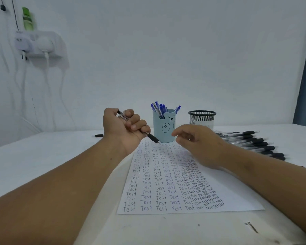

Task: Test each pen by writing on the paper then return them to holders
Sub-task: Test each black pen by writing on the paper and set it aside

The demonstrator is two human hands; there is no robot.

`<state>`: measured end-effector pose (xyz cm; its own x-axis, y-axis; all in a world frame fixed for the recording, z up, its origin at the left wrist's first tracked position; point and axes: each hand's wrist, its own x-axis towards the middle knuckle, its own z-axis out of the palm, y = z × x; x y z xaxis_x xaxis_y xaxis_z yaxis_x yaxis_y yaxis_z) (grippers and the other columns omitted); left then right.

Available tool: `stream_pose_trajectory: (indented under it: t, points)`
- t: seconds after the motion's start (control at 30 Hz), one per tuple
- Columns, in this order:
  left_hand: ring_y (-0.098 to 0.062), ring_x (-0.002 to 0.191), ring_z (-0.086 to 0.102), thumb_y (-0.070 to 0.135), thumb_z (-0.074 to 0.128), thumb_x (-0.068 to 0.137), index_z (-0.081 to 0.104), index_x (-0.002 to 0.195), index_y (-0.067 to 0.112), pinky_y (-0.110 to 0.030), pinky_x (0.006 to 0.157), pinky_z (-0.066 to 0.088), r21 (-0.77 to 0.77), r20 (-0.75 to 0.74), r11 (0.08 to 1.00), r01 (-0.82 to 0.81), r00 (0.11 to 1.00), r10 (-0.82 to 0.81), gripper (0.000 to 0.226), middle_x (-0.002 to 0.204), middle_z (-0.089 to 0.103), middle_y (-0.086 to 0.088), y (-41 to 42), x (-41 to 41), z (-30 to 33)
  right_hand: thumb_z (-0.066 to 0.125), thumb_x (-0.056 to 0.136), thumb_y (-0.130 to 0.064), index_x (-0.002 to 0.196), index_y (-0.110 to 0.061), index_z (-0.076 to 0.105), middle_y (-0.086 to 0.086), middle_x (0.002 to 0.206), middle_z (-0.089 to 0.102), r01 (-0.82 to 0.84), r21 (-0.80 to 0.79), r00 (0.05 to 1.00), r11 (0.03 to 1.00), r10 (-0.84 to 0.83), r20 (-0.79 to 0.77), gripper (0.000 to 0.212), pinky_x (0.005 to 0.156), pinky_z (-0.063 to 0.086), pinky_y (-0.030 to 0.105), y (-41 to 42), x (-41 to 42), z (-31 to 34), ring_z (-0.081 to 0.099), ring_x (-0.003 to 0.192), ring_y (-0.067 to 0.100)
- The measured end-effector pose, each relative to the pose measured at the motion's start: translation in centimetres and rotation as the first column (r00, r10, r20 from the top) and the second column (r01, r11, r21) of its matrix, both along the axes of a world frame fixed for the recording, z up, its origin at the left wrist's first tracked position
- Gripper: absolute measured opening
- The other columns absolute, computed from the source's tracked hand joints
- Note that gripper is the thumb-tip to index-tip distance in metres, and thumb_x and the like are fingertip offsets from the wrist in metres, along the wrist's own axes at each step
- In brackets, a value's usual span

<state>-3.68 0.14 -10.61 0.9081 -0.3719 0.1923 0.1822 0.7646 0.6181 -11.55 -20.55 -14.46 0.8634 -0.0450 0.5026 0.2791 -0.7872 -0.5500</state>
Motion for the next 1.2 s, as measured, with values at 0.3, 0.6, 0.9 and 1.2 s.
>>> stream_pose_trajectory:
  t: [0.3,0.6,0.9,1.2]
  points:
    - [-0.02,0.05,0.034,0.022,0.027,0.085,0.038,0.063,0.015,-0.033,0.064,0.04,0.008,0.033,0.996,0.086,0.996,-0.086,0.025,0.057,0.028,-0.003,-1.6,-1.1,-0.7,0.072,0.09,-0.037,0.095,-0.031,0.079,-0.012,0.083,0.066,-0.091,-0.04,0.991,0.995,0.094,0.098,0.01,0.068,0.048,0.023,0.7,-0.4,0.3,0.056,0.074,0.003]
    - [-0.031,0.113,0.064,0.039,0.023,0.106,0.061,0.095,0.011,-0.043,0.11,0.04,0.444,0.311,0.891,-0.098,0.949,-0.051,0.049,0.105,0.072,-0.018,-2.0,-1.2,-1.4,0.073,0.091,-0.027,0.084,-0.026,0.076,-0.007,0.058,0.056,0.04,-0.113,0.993,0.993,-0.027,0.114,0.008,0.051,0.035,0.016,0.0,-0.2,0.7,0.042,0.05,0.005]
    - [-0.006,0.111,0.048,0.05,0.064,0.093,0.065,0.111,0.039,-0.026,0.092,0.034,0.807,0.499,-0.028,-0.589,0.707,-0.5,0.021,0.122,0.05,0.019,-0.6,-0.2,-3.3,0.06,0.088,-0.019,0.075,-0.013,0.068,0.001,0.065,0.07,0.144,0.26,0.988,0.955,-0.126,-0.086,0.016,0.054,0.044,0.026,-1.1,0.4,0.4,0.056,0.051,0.009]
    - [-0.006,0.114,0.047,0.052,0.069,0.088,0.066,0.111,0.04,-0.024,0.09,0.032,0.843,0.482,0.01,-0.538,0.747,-0.457,0.026,0.105,0.045,0.028,-0.4,0.4,-3.5,0.072,0.076,-0.016,0.069,-0.009,0.074,0.009,0.068,0.072,0.15,0.28,0.983,0.948,-0.112,-0.147,0.01,0.054,0.039,0.026,-1.3,0.2,0.6,0.05,0.053,0.012]
